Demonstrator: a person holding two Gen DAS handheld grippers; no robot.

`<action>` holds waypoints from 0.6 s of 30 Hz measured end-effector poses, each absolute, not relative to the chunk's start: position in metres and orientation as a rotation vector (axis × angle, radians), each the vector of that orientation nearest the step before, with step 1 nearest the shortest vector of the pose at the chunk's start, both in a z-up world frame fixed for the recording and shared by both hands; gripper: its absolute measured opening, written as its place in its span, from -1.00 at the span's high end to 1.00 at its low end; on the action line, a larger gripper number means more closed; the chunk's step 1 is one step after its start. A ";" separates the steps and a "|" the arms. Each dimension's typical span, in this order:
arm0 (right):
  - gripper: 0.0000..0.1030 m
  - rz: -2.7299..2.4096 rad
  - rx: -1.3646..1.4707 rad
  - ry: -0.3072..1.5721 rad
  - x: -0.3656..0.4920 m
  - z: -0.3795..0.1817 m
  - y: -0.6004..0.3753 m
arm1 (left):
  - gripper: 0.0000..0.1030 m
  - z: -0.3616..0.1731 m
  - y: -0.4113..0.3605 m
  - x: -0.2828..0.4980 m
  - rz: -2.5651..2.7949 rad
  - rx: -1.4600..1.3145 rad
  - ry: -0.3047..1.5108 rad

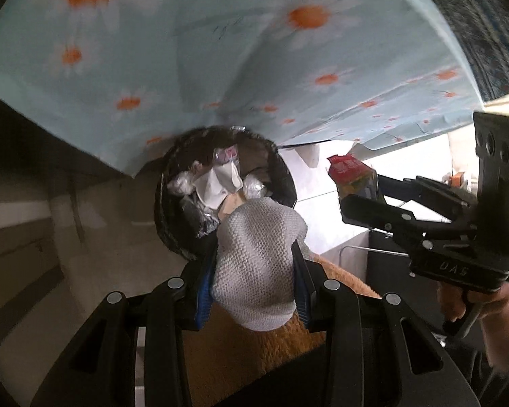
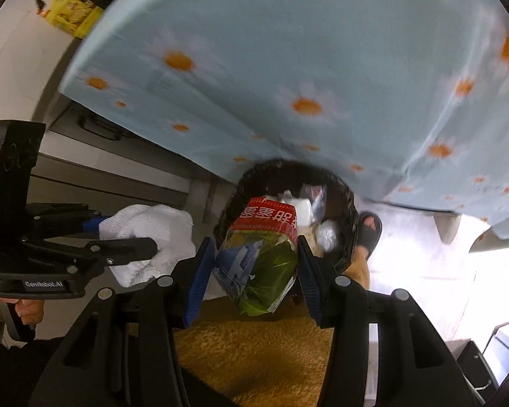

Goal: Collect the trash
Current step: 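Carry both items down over the black bin and open both grippers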

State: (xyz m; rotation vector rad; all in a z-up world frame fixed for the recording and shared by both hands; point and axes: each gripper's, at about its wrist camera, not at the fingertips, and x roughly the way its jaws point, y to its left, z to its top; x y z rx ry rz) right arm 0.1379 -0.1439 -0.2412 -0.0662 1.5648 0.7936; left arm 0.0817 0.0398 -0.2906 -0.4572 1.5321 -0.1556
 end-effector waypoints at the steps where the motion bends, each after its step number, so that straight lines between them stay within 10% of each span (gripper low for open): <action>1: 0.05 0.788 -0.064 1.573 0.138 -0.247 -0.144 | 0.28 -0.295 0.039 0.082 -0.149 -0.459 1.539; 14: 0.03 0.715 -0.011 1.659 0.145 -0.286 -0.147 | 0.21 -0.326 0.035 0.092 -0.126 -0.441 1.589; 18: -0.22 0.719 0.013 1.669 0.146 -0.284 -0.145 | -0.14 -0.326 0.042 0.093 -0.080 -0.465 1.596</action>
